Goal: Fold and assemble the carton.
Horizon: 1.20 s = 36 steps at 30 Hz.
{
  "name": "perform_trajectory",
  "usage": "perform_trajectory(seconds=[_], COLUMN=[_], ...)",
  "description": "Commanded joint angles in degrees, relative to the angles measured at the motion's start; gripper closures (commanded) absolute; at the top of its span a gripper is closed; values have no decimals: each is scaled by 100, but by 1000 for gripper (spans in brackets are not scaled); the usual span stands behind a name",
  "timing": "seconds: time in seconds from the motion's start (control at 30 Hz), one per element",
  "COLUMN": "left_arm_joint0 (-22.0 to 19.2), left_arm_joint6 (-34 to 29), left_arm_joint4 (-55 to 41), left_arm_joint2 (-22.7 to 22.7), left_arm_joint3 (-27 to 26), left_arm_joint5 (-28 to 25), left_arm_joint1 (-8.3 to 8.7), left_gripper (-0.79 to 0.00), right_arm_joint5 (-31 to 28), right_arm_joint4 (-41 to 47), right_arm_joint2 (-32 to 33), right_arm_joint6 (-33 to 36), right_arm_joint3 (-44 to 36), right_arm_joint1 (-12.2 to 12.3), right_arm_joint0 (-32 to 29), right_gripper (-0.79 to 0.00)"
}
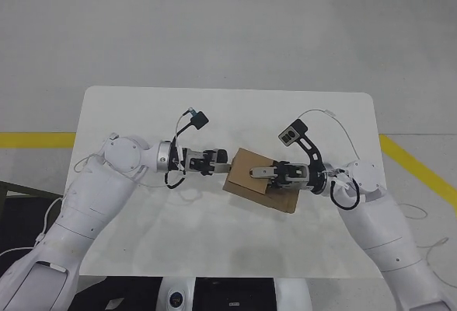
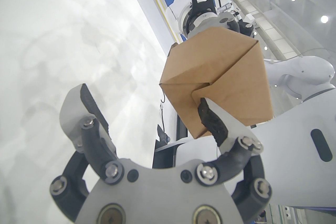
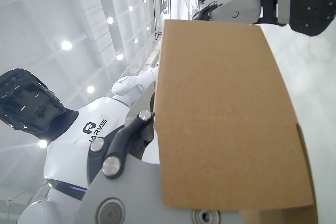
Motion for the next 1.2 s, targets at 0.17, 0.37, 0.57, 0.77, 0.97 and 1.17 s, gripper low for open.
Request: perform_trajectory(seconds=[0.17,0.37,0.57,0.77,0.97,1.17], left_arm_joint0=[12,40,28,-16,-37,-73], left_arm_joint6=[-42,-98,-91,-107,-113,-118], left_arm_joint4=[2,-86,-199,-319,-384,-421], left_arm_joint2=[-45,-23,51,108,147,201], left_arm_joint3=[96,61,74,110,141,132], left_arm_joint5=[-29,-40,-31,-55,-76,-89], left_arm_joint1=[14,9,-22,-54,-78,-107], left_gripper=[-785,-785,-785,-785,-785,-785], right_arm_joint5=[-173,-371,-495,-534,-548,-544], right_arm_joint4=[238,425,528,566,585,573], right_arm_joint2=[-44,-95,-119,-127,-145,-154], right_arm_joint6=[279,382,516,553,572,573], right_arm_joint3=[227,343,360,372,376,374], right_arm_joint1=[-31,-76,-107,-127,-147,-162], right_arm_joint0=[34,112,183,198,203,207], right_gripper=[0,0,0,0,0,0])
